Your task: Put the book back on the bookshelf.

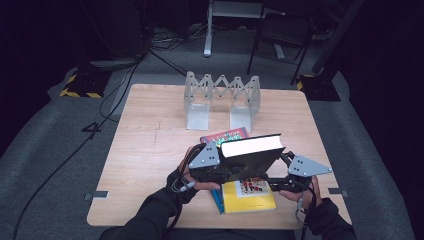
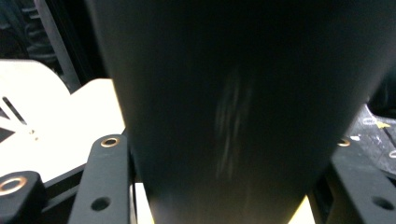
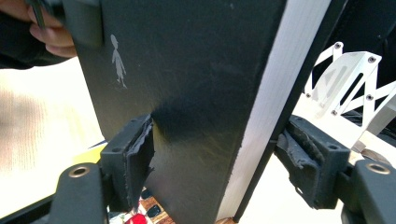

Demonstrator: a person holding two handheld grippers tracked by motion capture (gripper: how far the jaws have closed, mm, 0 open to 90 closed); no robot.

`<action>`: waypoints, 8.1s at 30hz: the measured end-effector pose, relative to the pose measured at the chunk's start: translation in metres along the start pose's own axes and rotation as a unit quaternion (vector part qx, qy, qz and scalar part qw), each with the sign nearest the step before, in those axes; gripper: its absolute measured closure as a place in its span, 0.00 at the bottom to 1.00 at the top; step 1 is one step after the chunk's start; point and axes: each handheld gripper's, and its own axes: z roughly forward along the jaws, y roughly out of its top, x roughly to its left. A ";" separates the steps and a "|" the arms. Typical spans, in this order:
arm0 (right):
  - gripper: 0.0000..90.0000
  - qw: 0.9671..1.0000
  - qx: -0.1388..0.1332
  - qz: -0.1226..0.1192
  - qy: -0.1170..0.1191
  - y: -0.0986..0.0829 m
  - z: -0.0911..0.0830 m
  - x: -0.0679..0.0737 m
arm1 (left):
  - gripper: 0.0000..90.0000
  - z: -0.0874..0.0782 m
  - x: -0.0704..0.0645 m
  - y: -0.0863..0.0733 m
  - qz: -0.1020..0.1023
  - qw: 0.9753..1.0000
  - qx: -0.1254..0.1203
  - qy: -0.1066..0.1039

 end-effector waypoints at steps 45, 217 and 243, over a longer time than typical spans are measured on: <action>0.37 0.996 0.092 0.014 0.009 -0.026 -0.027 -0.008 | 0.54 0.003 0.007 0.030 -0.033 0.999 -0.036 -0.003; 0.35 0.965 0.256 0.049 0.003 -0.094 -0.034 -0.022 | 0.34 -0.021 0.165 -0.040 -0.185 0.904 0.029 0.384; 0.34 0.964 0.264 0.045 0.008 -0.095 -0.031 -0.019 | 0.56 0.012 0.133 -0.107 -0.220 0.869 0.057 0.439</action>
